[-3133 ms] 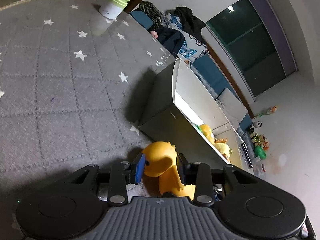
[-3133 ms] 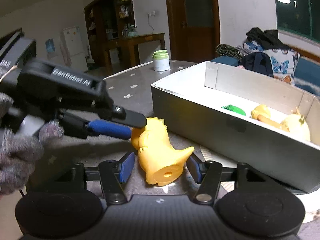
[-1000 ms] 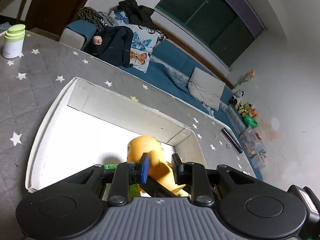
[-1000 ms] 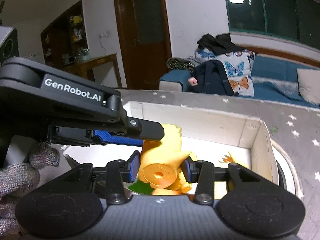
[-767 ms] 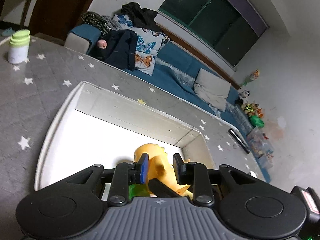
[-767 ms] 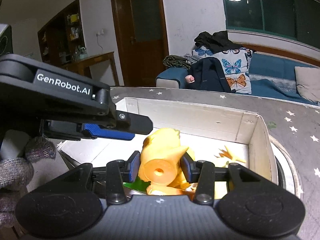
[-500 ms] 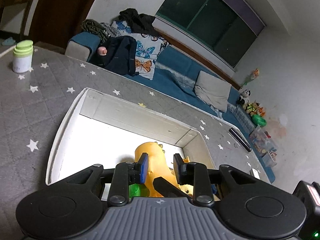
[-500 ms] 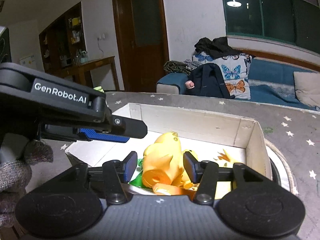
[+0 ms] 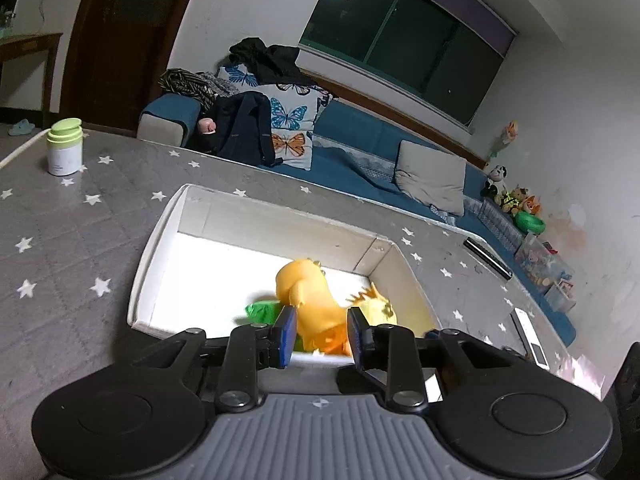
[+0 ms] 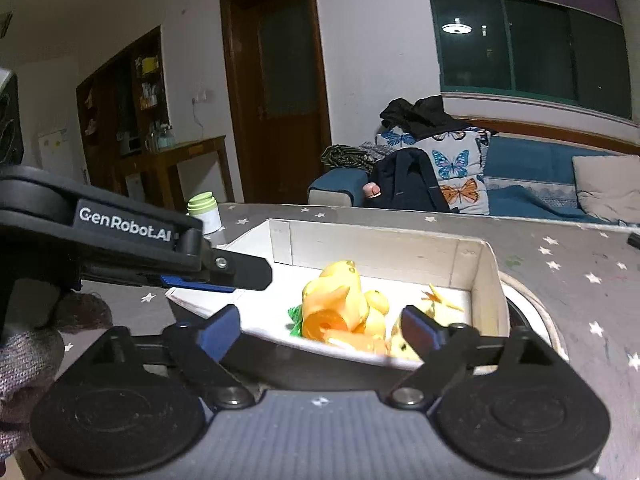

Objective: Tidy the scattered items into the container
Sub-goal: 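Open the left tool and withdraw it from the box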

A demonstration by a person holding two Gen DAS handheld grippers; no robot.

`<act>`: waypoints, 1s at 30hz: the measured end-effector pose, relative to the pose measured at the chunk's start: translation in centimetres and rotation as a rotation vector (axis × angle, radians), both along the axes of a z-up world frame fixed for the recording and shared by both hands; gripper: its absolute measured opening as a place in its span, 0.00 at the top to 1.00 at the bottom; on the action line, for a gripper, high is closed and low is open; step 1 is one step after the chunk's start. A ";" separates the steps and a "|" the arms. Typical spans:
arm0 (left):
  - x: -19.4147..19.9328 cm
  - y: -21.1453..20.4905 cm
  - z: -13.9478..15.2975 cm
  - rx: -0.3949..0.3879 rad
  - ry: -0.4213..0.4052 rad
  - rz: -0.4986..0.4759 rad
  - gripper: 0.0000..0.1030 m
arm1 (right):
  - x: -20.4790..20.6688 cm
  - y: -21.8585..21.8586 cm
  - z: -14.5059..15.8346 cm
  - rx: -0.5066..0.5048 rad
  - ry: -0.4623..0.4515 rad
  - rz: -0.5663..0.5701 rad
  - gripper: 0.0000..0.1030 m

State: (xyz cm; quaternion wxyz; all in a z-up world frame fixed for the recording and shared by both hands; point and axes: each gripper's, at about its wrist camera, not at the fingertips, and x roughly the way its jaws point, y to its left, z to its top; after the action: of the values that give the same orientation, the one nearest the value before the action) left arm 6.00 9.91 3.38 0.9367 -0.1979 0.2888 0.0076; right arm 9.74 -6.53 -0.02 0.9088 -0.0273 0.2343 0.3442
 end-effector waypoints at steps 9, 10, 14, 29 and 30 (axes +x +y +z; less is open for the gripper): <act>-3.9 -1.7 -0.1 0.083 0.015 0.012 0.70 | -4.0 -2.1 0.0 -0.002 -0.021 -0.039 0.00; -4.4 -2.0 -0.1 0.095 0.015 0.012 0.70 | -4.5 -2.4 0.1 0.001 -0.026 -0.043 0.00; -6.3 -2.9 -0.4 0.121 0.018 0.023 0.70 | -5.8 -3.3 0.2 0.010 -0.026 -0.050 0.00; -11.8 -5.2 -2.2 0.161 0.035 0.087 0.70 | -10.2 -5.2 -1.8 -0.020 0.033 -0.070 0.00; -12.1 -5.4 -2.4 0.160 0.038 0.086 0.70 | -10.3 -5.2 -1.9 -0.022 0.038 -0.068 0.00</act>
State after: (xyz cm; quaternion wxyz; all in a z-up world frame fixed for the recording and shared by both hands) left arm -6.09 4.50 0.94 0.9426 -0.1344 0.2963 0.0750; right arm -0.60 -11.75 -1.95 0.9149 -0.0228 0.2563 0.3111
